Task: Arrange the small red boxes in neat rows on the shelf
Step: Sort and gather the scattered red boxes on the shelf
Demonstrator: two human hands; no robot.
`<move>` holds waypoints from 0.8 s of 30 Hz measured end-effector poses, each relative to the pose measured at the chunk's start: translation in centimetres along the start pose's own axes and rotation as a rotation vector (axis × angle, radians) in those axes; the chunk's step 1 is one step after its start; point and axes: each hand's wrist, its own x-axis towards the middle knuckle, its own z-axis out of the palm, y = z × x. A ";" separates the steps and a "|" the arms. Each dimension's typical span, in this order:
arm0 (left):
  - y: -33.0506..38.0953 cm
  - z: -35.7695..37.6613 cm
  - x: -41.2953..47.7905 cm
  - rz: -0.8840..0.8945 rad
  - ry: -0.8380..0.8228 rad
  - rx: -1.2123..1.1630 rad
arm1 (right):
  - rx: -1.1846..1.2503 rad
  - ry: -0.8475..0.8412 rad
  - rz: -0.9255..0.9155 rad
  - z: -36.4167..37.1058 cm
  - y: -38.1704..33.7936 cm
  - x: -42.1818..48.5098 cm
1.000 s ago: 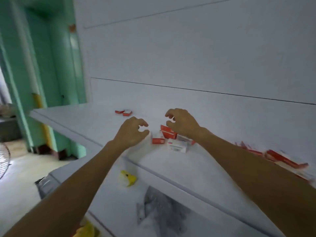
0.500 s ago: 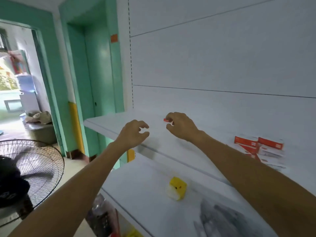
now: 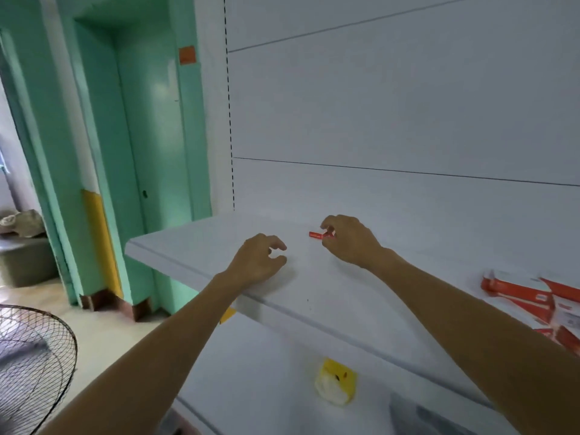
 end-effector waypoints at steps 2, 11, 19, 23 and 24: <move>-0.5 0.3 2.4 0.028 -0.006 -0.010 | -0.004 0.017 0.012 0.0 1.0 2.3; -2.0 3.2 11.3 0.115 -0.040 -0.085 | -0.059 0.041 0.137 1.5 4.9 8.8; -2.2 7.2 16.5 0.212 -0.272 -0.036 | 0.032 0.045 0.430 3.8 7.8 10.0; -2.3 8.5 18.3 0.279 -0.432 0.123 | 0.007 -0.042 0.487 5.5 7.8 9.3; -2.2 8.7 18.5 0.298 -0.437 0.143 | 0.018 -0.024 0.495 5.5 7.7 9.2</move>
